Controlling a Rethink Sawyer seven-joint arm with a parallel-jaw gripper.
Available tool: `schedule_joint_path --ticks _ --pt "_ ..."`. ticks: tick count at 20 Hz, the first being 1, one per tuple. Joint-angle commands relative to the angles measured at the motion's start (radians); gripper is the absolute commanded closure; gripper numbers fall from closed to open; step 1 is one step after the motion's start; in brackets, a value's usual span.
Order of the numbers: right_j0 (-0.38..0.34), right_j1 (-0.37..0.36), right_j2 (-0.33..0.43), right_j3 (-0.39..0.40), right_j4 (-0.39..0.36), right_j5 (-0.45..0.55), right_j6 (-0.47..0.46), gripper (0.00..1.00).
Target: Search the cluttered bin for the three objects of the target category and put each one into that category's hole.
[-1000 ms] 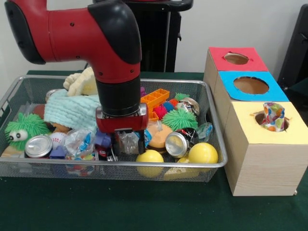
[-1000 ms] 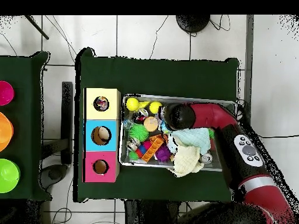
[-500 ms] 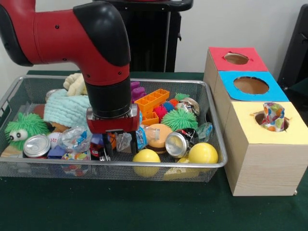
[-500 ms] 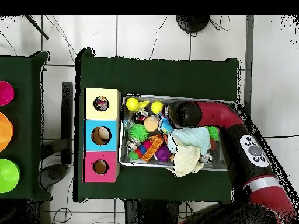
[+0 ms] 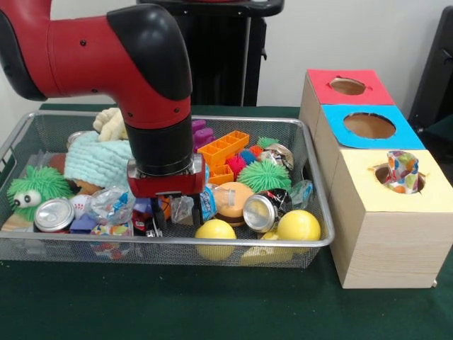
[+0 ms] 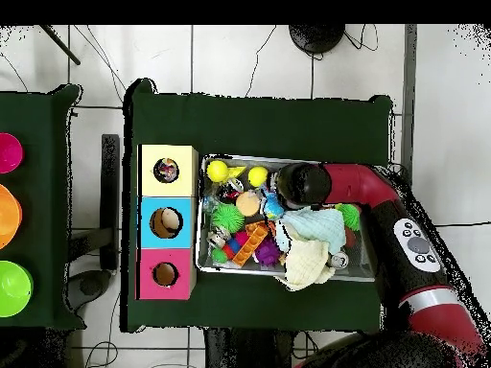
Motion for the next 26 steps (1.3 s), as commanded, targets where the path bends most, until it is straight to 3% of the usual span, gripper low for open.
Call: schedule_joint_path --ticks 1,14,26 --pt "-0.072 0.11 0.005 -0.145 -0.162 -0.017 -0.384 0.0" --pt "-0.122 0.071 0.069 -0.235 -0.147 0.17 -0.578 0.0" --pt "-0.107 0.023 0.054 -0.217 -0.13 0.193 -0.578 0.0"
